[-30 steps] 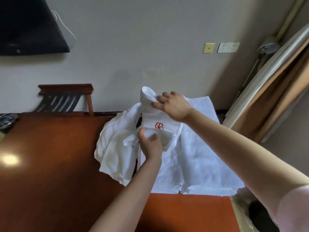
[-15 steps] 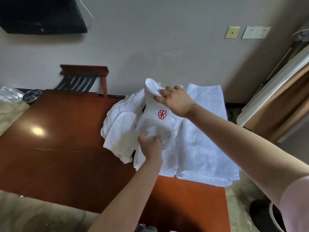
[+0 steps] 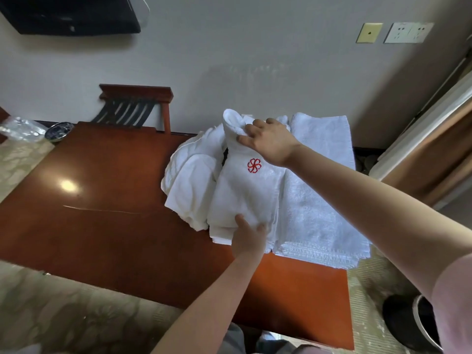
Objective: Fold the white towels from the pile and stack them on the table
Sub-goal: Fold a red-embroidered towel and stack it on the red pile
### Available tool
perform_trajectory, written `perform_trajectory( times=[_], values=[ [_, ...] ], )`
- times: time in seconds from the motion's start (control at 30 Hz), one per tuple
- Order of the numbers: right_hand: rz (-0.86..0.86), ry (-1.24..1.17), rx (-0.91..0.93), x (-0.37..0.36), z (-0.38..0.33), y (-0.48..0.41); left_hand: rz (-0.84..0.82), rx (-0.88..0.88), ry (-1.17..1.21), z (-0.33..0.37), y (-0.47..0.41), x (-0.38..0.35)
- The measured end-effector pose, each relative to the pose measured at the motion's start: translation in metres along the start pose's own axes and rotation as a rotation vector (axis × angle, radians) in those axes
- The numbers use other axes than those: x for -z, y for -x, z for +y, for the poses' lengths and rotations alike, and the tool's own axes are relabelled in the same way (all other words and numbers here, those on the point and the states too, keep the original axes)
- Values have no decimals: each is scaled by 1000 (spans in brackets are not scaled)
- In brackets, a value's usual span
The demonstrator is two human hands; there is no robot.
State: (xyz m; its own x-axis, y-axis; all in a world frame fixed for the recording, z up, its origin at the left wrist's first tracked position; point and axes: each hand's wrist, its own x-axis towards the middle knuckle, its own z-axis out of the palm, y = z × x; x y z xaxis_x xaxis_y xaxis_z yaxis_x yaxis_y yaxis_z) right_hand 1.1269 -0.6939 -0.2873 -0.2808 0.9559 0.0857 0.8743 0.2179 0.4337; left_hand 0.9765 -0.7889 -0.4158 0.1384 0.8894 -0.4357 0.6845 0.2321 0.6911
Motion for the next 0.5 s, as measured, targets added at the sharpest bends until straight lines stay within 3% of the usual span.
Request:
perform_trajectory(
  times=[0.1, 0.2, 0.5],
  values=[
    [0, -3, -5, 0, 1, 0, 37, -91, -221, 0, -6, 11],
    [23, -33, -9, 0, 1, 0, 96, -161, -287, 11, -14, 28],
    [159, -71, -105, 3, 9, 3, 332, -371, -124, 103, -89, 99]
  ],
)
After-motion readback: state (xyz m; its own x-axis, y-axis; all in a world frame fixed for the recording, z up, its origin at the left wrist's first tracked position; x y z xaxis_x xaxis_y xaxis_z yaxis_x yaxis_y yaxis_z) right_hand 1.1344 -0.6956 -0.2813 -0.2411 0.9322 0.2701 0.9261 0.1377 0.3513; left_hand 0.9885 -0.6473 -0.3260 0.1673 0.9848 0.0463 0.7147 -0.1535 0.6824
